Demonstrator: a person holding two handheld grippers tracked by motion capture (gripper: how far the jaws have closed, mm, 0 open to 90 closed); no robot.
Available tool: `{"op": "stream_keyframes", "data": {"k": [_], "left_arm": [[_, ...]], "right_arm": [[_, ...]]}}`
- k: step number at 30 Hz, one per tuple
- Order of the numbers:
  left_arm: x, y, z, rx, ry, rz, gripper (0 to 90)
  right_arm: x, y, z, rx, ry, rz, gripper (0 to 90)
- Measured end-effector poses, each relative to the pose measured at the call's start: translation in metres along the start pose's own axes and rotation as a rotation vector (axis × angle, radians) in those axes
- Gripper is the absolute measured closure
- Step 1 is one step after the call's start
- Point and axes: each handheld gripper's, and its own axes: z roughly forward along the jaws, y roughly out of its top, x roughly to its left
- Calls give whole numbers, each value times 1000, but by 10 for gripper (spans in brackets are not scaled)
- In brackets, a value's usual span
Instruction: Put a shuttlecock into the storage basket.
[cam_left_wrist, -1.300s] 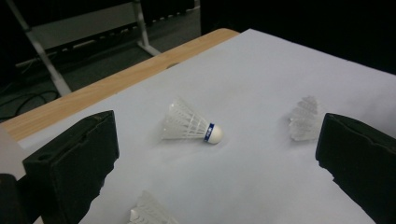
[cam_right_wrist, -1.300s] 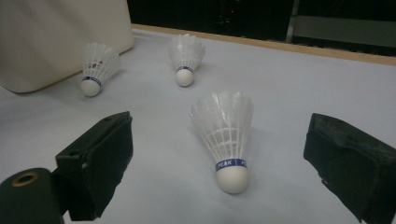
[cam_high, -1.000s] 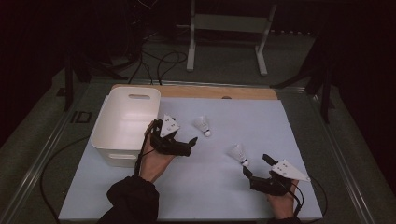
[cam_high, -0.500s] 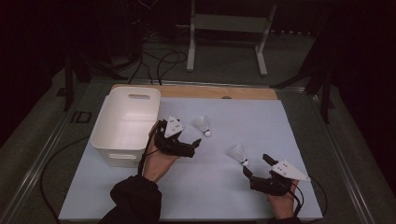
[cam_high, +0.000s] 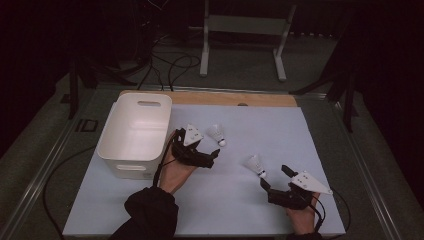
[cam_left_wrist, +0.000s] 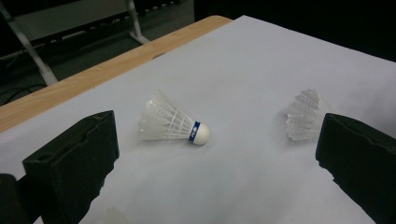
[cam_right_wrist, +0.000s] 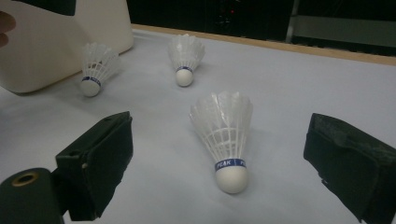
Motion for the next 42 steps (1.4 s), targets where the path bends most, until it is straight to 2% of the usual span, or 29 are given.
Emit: {"op": "stream_keyframes", "data": {"k": [23, 42], "left_arm": [[-18, 6, 31, 7, -114, 20, 1], [-30, 7, 52, 5, -168, 29, 1]], "right_arm": [[-1, 0, 0, 0, 2, -3, 81], [-1, 0, -1, 1, -3, 1, 81]]}}
